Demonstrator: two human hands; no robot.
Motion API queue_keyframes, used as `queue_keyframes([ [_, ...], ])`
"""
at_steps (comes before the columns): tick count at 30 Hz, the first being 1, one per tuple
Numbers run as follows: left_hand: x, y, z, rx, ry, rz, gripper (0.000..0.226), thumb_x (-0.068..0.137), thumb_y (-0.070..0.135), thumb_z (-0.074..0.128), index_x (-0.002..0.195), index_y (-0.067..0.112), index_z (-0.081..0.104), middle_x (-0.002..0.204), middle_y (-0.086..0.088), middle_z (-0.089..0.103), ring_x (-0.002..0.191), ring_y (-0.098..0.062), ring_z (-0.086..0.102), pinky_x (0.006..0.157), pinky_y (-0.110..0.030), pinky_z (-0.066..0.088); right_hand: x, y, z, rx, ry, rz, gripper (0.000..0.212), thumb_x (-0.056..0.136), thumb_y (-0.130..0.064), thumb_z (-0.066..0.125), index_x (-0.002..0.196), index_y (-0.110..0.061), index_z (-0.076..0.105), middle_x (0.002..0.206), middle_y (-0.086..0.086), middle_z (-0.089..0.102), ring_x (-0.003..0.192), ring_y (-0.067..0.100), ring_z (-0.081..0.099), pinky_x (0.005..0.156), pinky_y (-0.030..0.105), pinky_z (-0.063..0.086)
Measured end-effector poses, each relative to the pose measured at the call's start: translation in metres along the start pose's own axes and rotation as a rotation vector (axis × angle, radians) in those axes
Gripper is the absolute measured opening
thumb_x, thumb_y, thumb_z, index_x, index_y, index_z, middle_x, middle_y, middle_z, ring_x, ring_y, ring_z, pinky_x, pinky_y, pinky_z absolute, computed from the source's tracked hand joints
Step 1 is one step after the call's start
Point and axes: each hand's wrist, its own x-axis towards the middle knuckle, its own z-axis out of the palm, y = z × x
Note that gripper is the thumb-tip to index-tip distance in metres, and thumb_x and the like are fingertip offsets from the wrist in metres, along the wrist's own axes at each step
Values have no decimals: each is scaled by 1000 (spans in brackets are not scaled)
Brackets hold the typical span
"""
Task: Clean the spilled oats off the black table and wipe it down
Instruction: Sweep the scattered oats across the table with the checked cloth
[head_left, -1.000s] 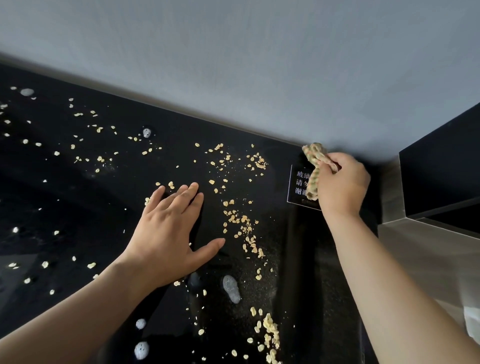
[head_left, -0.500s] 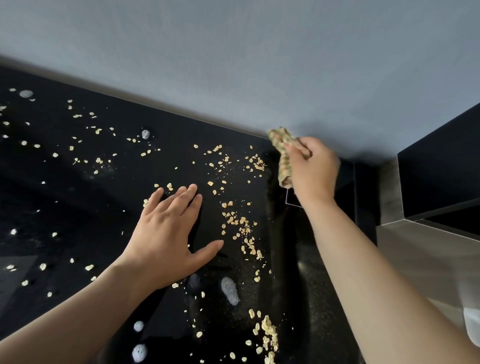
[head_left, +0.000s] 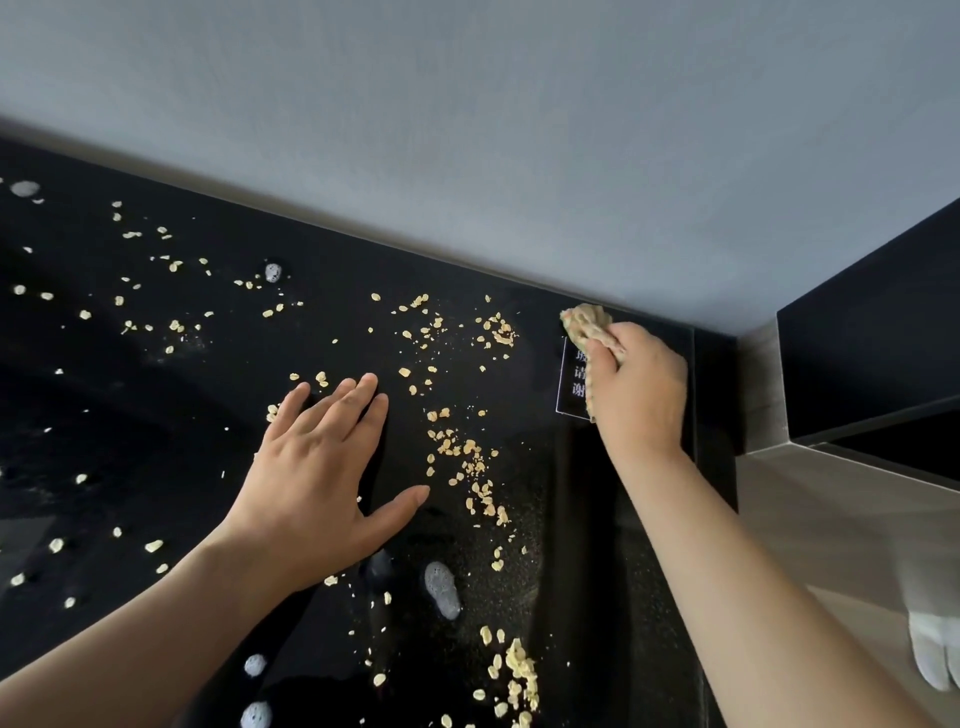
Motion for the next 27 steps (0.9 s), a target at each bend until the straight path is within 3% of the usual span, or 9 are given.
queue_keyframes([
  [5,-1,1,1,5,10,-5,89,77,74,37,134,7,53,146,-8,43,134,-24,42,116,-43,17,1,-29,19,102,-60,-71,13,91,-16,59,84,-7,66,78,4,63,70,18,53,58,25,29],
  [11,-1,-1,0,14,4,4,90,77,75,36,135,8,52,147,-7,42,136,-22,39,116,-45,20,-21,-48,14,424,-67,79,9,89,-16,64,86,-11,71,69,-10,61,61,0,54,55,6,36],
  [15,-1,-2,0,18,2,13,90,77,75,35,135,8,52,147,-8,42,135,-23,40,115,-46,21,-16,-19,-13,370,158,162,10,88,-17,63,92,-12,71,76,-6,65,67,6,58,60,9,39],
  [20,-1,-2,1,32,1,18,91,78,76,34,136,8,51,148,-8,40,136,-24,39,116,-42,15,-25,9,-7,173,62,112,13,90,-13,59,98,-9,68,87,4,67,77,18,60,64,24,39],
  [27,0,-3,0,31,-2,26,91,78,76,34,135,7,51,148,-9,41,136,-24,39,115,-45,18,-71,-19,0,217,-36,-43,15,88,-6,62,102,-7,68,92,-1,66,79,9,58,69,16,40],
])
